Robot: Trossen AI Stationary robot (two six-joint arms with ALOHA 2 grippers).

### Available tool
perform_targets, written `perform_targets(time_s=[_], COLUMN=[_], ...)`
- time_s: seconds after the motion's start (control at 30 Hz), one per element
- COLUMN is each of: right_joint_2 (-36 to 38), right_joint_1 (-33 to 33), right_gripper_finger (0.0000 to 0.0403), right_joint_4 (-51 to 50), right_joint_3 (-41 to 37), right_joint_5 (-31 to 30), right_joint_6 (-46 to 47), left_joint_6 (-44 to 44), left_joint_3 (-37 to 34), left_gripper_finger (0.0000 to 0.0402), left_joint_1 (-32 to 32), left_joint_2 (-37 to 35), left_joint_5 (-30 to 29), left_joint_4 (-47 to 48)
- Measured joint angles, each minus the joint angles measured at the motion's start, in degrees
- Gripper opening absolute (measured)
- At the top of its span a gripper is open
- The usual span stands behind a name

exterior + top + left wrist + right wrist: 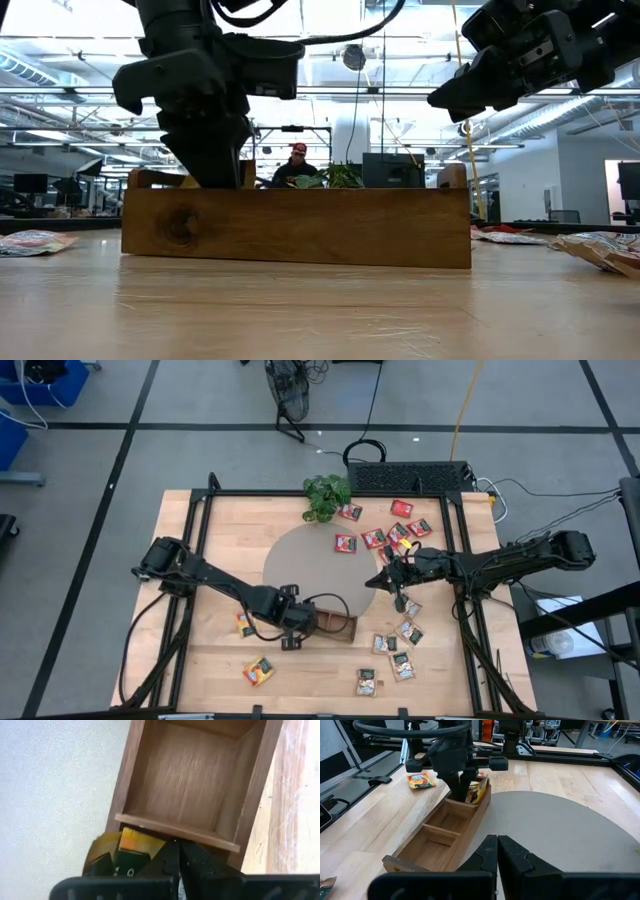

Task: Pick & Place Tea
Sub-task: Put the top orange tea bag into the left slot of the wooden organizer

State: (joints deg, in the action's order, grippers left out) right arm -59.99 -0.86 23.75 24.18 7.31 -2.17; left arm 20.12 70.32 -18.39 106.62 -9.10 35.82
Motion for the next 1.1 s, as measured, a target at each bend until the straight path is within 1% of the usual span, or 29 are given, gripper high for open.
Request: perform_targets(time_s=[0.07,0.13,0.2,0.3,0.4,0.63,0.93,1.1], right_joint_2=[0.0,0.0,0.0,0.0,0.0,0.0,0.0,0.0], right_joint_1=[0.0,0.0,0.0,0.0,0.0,0.0,0.0,0.0], right_gripper_finger=[0.0000,0.0000,0.0000,0.0000,0.0000,0.0000,0.0000,0.0000], right_joint_4=[0.0,0.0,0.0,0.0,0.0,0.0,0.0,0.0], right_joint_3=[0.0,0.0,0.0,0.0,0.0,0.0,0.0,0.0], right_joint_5=[0.0,0.0,0.0,0.0,0.0,-0.1,-0.2,-0.2], right_joint_6=[0.0,0.0,0.0,0.0,0.0,0.0,0.0,0.0], left_joint_6=[0.1,0.1,-0.9,-1.8,-1.7,-2.4,-2.9,-2.0], left_joint_3=[0.0,0.0,0.0,0.0,0.0,0.0,0.3,0.2], left_gripper_finger=[0.0022,0.0023,0.0015,0.0005,0.0006,0.0005,0.0003,0.0007], left_joint_1=[0.0,-0.1,-0.1,-0.1,-0.1,0.4,0.8,0.7], left_joint_2=[-0.3,-0.4,-0.3,-0.1,0.1,0.2,2.5,2.5], left_joint_5=[0.5,2.8,4.8,5.7,5.9,6.2,6.9,5.3], left_joint_4=[0.2,0.8,2.9,6.1,7.8,7.2,6.3,5.2])
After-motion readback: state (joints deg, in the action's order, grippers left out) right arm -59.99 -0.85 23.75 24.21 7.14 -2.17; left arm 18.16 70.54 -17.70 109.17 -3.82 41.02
